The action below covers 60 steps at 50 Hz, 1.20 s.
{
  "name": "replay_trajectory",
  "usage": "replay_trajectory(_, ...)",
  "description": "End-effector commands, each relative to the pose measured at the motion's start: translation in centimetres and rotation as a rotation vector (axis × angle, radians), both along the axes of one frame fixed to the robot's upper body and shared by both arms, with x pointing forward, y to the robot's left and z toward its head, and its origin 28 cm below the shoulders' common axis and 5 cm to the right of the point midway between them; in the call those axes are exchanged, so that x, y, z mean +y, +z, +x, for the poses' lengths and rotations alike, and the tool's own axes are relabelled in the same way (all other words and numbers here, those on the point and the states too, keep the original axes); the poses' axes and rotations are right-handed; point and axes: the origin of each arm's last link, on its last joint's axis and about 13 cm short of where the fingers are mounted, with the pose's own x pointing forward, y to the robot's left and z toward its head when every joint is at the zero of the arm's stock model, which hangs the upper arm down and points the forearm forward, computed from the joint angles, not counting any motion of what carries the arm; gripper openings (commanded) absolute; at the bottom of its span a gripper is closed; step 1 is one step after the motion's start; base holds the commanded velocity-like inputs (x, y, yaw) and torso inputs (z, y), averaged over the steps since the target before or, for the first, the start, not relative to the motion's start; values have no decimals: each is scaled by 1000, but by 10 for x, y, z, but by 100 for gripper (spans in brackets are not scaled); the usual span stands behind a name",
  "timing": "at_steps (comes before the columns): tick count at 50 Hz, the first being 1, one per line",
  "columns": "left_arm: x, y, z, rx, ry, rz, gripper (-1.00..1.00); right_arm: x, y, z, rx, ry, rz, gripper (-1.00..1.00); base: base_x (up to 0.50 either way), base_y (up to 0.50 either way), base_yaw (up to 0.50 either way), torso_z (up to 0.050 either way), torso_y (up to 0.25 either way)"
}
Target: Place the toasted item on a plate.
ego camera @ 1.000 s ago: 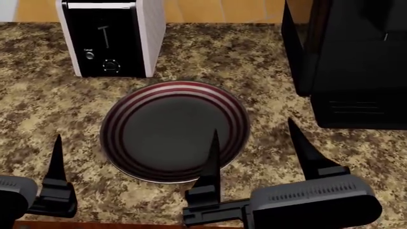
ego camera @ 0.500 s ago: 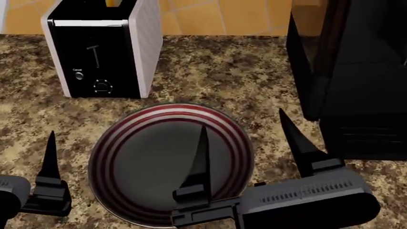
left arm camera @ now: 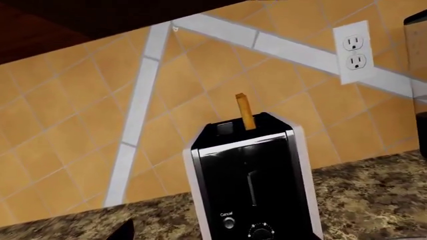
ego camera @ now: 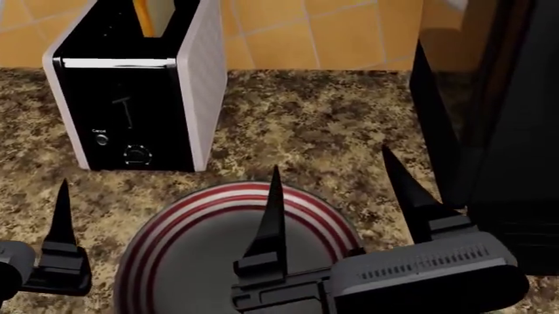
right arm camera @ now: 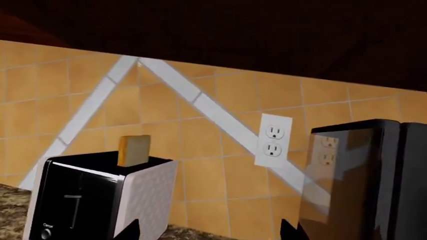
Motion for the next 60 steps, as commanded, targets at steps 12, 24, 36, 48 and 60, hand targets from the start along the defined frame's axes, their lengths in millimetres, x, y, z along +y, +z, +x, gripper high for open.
replay_trajectory(12, 2, -1, -3, 6, 7, 5, 100, 1, 0, -1, 1, 11, 11, 100, 193, 0, 0, 0, 0)
replay_trajectory(24, 2, -1, -3, 8, 7, 9, 100, 3, -1, 2, 5, 16, 8, 100, 175, 0, 0, 0, 0)
replay_trajectory(36, 5, 21, 4, 13, 12, 16, 100, 3, -2, -6, 15, 1, 26, 100, 39, 0, 0, 0, 1)
replay_trajectory(48, 8, 73, 37, -18, -9, -24, 100, -1, -2, -13, 6, -7, 37, 100, 0, 0, 0, 0, 0)
replay_trajectory(60, 12, 132, 73, 12, -92, -156, 100, 3, -6, -11, 17, 7, 34, 100, 0, 0, 0, 0, 0)
